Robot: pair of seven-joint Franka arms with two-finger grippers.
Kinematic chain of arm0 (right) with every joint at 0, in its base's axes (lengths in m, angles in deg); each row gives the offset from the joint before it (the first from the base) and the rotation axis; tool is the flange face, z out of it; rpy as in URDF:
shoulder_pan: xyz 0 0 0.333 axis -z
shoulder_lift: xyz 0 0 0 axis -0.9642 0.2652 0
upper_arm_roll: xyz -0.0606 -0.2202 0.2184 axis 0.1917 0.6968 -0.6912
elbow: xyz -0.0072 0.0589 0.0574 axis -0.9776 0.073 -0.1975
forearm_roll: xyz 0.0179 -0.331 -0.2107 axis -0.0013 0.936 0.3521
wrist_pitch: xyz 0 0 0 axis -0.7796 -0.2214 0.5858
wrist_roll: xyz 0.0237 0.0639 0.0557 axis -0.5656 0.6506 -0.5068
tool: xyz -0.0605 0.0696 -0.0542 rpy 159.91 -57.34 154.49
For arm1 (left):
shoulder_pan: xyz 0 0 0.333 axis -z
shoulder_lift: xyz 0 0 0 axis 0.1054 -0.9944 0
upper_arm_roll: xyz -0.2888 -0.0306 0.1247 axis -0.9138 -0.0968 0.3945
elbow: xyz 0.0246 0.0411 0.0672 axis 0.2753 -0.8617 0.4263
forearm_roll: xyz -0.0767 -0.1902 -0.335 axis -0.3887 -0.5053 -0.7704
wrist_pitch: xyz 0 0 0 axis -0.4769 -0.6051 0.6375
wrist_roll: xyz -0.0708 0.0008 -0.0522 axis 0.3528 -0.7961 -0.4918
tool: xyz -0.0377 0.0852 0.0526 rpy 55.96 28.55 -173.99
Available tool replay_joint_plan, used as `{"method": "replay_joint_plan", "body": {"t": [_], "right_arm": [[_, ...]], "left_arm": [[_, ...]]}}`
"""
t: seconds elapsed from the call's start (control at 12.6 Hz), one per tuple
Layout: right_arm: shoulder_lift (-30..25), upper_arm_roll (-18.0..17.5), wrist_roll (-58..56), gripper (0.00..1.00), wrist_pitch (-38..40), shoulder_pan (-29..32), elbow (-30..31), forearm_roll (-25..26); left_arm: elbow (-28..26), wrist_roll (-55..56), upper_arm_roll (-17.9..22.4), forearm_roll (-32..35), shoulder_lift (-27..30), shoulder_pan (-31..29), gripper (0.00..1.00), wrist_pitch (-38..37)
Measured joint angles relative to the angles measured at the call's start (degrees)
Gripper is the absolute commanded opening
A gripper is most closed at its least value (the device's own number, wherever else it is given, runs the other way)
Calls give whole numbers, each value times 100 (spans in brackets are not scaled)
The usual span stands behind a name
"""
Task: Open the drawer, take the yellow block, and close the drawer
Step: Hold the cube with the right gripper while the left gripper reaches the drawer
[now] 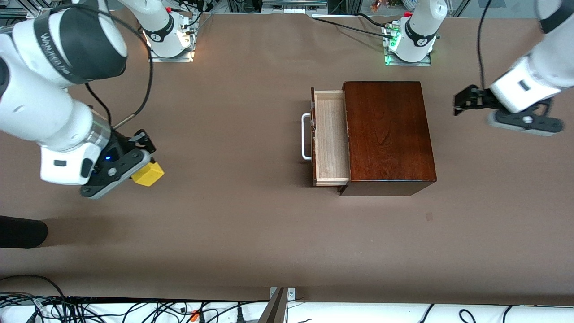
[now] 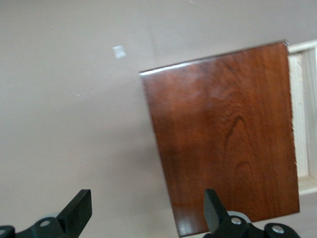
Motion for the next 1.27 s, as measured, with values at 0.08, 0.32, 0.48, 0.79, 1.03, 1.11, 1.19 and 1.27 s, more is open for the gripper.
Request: {"method": "replay_joint_plan", "body": {"t": [0.08, 0.32, 0.48, 0.79, 1.03, 1.11, 1.19, 1.27], "right_arm": [[0, 57, 31, 0, 48, 36, 28, 1], [-5, 280, 58, 0, -15, 239, 288, 1], [-114, 369, 245, 0, -436, 408, 844, 0], [-686, 804, 824, 0, -1763, 475, 2758, 0], [-764, 1217, 1032, 0, -2777, 496, 3823, 5], [-745, 1293, 1152, 0, -2958, 512, 4043, 6], [-708, 1332, 1348, 0, -3051, 518, 4197, 12], [-635, 1347, 1586, 0, -3132, 518, 4296, 20]], "left_arm": [[0, -1, -204, -87, -119, 24, 100, -7], [142, -6, -991, -461, -663, 90, 100, 43], [542, -130, -1654, -478, -1274, 131, 100, 194], [945, -842, -2376, -478, -2313, 530, 100, 1482], [979, -1730, -2390, -451, -2786, 1136, 100, 2588], [983, -2029, -2390, -364, -2952, 1286, 100, 2843], [986, -2317, -2391, -163, -3134, 1420, 100, 3043], [988, -2547, -2391, 166, -3328, 1556, 100, 3212]]}}
